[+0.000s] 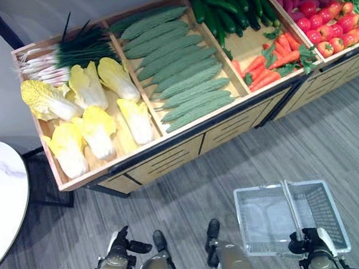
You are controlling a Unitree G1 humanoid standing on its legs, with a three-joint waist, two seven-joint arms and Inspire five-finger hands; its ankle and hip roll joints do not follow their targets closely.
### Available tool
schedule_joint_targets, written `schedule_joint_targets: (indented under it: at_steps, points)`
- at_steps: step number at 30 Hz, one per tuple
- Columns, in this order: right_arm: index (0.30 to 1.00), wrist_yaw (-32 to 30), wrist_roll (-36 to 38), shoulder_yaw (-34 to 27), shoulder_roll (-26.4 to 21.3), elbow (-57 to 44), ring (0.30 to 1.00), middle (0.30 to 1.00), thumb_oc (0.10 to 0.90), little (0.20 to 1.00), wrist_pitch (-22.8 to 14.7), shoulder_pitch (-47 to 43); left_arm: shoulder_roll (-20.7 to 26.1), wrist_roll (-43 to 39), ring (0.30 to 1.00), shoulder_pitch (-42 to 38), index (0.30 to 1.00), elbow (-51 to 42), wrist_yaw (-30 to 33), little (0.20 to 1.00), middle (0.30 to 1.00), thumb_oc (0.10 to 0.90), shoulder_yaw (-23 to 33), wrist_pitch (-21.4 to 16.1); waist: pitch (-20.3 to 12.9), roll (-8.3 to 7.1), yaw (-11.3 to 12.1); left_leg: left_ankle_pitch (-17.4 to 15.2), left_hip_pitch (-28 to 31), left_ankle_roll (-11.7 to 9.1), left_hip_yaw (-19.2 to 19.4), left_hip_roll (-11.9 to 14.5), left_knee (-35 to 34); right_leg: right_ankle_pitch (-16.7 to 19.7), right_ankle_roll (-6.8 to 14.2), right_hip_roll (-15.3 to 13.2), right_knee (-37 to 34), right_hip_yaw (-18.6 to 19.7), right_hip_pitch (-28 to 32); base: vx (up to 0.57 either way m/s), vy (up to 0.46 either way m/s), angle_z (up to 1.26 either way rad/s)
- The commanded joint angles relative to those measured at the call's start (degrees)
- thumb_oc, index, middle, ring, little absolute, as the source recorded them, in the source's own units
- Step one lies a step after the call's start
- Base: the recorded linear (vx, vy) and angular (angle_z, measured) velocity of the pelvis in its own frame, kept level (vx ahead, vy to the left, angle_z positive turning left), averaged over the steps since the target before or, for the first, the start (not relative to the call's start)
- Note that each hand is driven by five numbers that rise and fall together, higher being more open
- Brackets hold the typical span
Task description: Get the vegetables into the basket
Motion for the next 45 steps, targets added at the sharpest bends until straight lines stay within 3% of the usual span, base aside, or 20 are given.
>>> schedule_joint_targets:
  at_steps: [1, 6, 7, 14, 17, 20, 27, 29, 32, 35, 39, 40, 42, 44, 45]
  points:
    - [0.300, -1.4, 0.8, -0.2, -1.3, 0.4, 0.300, 0.300, 0.400, 0.300, -0.1, -0.3, 3.7, 2.0, 1.000, 1.0, 1.000, 0.7, 0.1, 1.000, 1.000, 0.900, 1.7, -1.0, 0.7, -4.23, 0.6, 0.1, -2.2, -2.5, -2.4, -0.4, 3.2, 3.4, 7.4, -5.8, -2.8, 7.8, 4.8, 0.06, 0.220, 0.07]
    - [0.300, -1.3, 0.2, 1.8, -0.2, -0.5, 0.300, 0.300, 0.400, 0.300, -0.5, -2.0, 4.6, 1.5, 1.000, 1.0, 1.000, 0.5, 0.1, 1.000, 1.000, 0.900, 2.1, -1.1, 2.1, -4.49, 0.7, -1.0, -1.9, -1.1, -2.7, -1.0, 4.1, 4.0, 7.6, -5.8, 5.3, 10.2, 1.8, 0.02, 0.122, 0.02]
    - [0.300, -1.4, 0.3, 2.4, 0.2, -0.6, 0.300, 0.300, 0.400, 0.300, -0.7, -2.5, 5.0, 1.2, 1.000, 0.7, 1.000, 0.5, 0.0, 1.000, 1.000, 0.900, 2.0, -1.3, 2.6, -4.20, 0.3, -1.0, -1.4, -1.0, -3.5, -1.2, 3.7, 3.8, 7.3, -3.9, 6.1, 13.2, 0.0, 0.08, 0.090, 0.01]
    - [0.300, -1.5, 1.2, 2.3, 0.5, 0.0, 0.300, 0.300, 0.400, 0.300, -1.0, -2.2, 6.1, 0.6, 1.000, -0.5, 1.000, -0.4, 0.1, 1.000, 1.000, 0.900, 1.1, -2.2, 3.4, -4.51, -0.7, -1.5, -0.5, -2.3, -6.7, -0.7, 4.2, 3.9, 7.7, -3.9, 0.1, 18.5, -2.9, 0.07, -0.062, 0.18]
    - [0.300, -0.9, 1.4, 1.6, 0.6, 1.8, 0.300, 0.300, 0.400, 0.300, -0.5, -1.6, 6.6, 0.9, 1.000, -0.5, 1.000, 0.7, 0.4, 1.000, 1.000, 0.900, 2.0, -1.7, 3.0, -4.96, -0.1, -1.0, -1.2, -3.1, -7.5, 0.1, 4.9, 3.5, 7.3, -3.6, -2.6, 17.6, -1.2, 0.04, -0.197, 0.56]
    - [0.300, -0.3, 1.3, -0.2, 0.4, 4.4, 0.300, 0.300, 0.400, 0.300, 0.3, 0.5, 7.3, 0.5, 1.000, 0.5, 1.000, 3.1, 2.1, 1.000, 1.000, 0.900, 6.3, -0.6, 0.9, -4.16, 0.7, 2.1, -0.9, -4.9, -8.4, 2.1, 1.8, 2.9, 6.5, -1.8, -5.5, 14.8, 1.7, 0.08, -0.210, 0.16]
    - [0.300, -0.5, 0.6, 0.5, 1.4, 4.8, 0.300, 0.300, 0.400, 0.300, 0.2, 2.0, 6.9, -6.2, 1.000, 1.8, 1.000, 5.5, 5.0, 1.000, 1.000, 0.900, 14.2, -0.6, -1.2, -3.42, 0.9, 4.3, 0.9, -5.8, -8.4, 2.7, -2.4, 3.5, 6.4, -1.2, -9.1, 12.9, 4.4, 0.06, -0.076, 0.13]
    - [0.300, -0.7, -0.4, 1.4, 1.9, 5.1, 0.300, 0.300, 0.400, 0.300, 0.2, 2.1, 7.9, -9.9, 1.000, 1.4, 1.000, 6.0, 9.4, 1.000, 1.000, 0.900, 18.4, -1.6, -2.0, -3.21, 1.3, 4.5, 1.1, -6.0, -8.5, 2.5, -3.3, 4.0, 6.6, -1.4, -10.2, 12.4, 5.0, 0.05, -0.010, 0.04]
    - [0.300, -2.3, -1.8, 3.1, 2.8, 4.3, 0.300, 0.300, 0.400, 0.300, -0.5, 2.3, 11.6, -14.5, 1.000, -0.2, 1.000, 6.1, 20.9, 1.000, 1.000, 0.900, 26.7, -3.4, -3.1, -3.26, 1.5, 4.4, 1.0, -6.3, -8.6, 2.3, -3.5, 4.2, 6.9, -1.8, -10.6, 11.6, 5.5, 0.03, 0.008, 0.08]
    - [0.300, -1.9, -2.5, 4.3, 2.6, 4.7, 0.300, 0.300, 0.400, 0.300, -0.2, 2.3, 13.5, -19.9, 1.000, -1.1, 1.000, 4.1, 24.1, 1.000, 1.000, 0.900, 30.6, -6.3, -3.6, -3.18, 1.2, 4.0, 1.5, -6.4, -8.6, 2.1, -3.5, 4.4, 7.1, -2.3, -10.5, 11.2, 6.0, 0.02, 0.039, 0.07]
    - [0.300, -1.5, -3.9, 5.0, 2.4, 5.0, 0.300, 0.300, 0.400, 0.300, 0.0, 2.3, 16.8, -19.2, 1.000, -1.2, 1.000, -4.4, 28.4, 1.000, 1.000, 0.900, 31.3, -9.7, -4.5, -3.02, 1.3, 3.7, 1.9, -6.5, -8.7, 1.8, -3.5, 4.6, 7.5, -2.8, -10.7, 10.8, 6.5, 0.01, 0.038, 0.04]
    - [0.300, -1.7, -4.7, 4.9, 2.6, 4.5, 0.300, 0.300, 0.400, 0.300, -0.1, 2.7, 18.3, -15.2, 1.000, 0.0, 1.000, -17.0, 32.5, 1.000, 1.000, 0.900, 31.3, -11.7, -4.6, -3.15, 1.7, 3.6, 1.9, -6.5, -8.9, 1.6, -3.5, 4.7, 7.7, -3.0, -10.7, 10.6, 6.5, 0.00, 0.011, 0.04]
    - [0.300, -2.0, -5.4, 4.1, 3.1, 4.1, 0.300, 0.300, 0.400, 0.300, -0.3, 3.6, 19.3, -8.1, 1.000, 2.1, 1.000, -31.2, 36.5, 1.000, 1.000, 0.900, 32.0, -11.3, -4.7, -3.48, 2.0, 3.4, 1.7, -6.4, -9.4, 1.3, -3.5, 4.8, 7.8, -3.2, -10.8, 10.4, 6.5, -0.02, -0.002, 0.08]
    - [0.300, -1.8, -5.1, 2.4, 3.5, 4.1, 0.300, 0.300, 0.400, 0.300, -0.3, 4.5, 18.4, 0.7, 1.000, 4.0, 1.000, -43.2, 40.0, 1.000, 1.000, 0.900, 33.8, -8.7, -4.8, -4.10, 2.2, 3.3, 1.4, -6.3, -9.8, 1.2, -3.5, 4.8, 8.0, -3.5, -10.8, 10.1, 6.5, -0.01, -0.016, 0.15]
    - [0.300, -1.7, -5.1, 2.4, 3.5, 4.1, 0.300, 0.300, 0.400, 0.300, -0.3, 4.5, 18.2, 1.0, 1.000, 4.1, 1.000, -43.5, 40.1, 1.000, 1.000, 0.900, 33.9, -8.4, -4.8, -4.10, 2.2, 3.3, 1.4, -6.3, -9.8, 1.2, -3.5, 4.8, 8.0, -3.5, -10.8, 10.1, 6.6, -0.01, -0.011, 0.12]
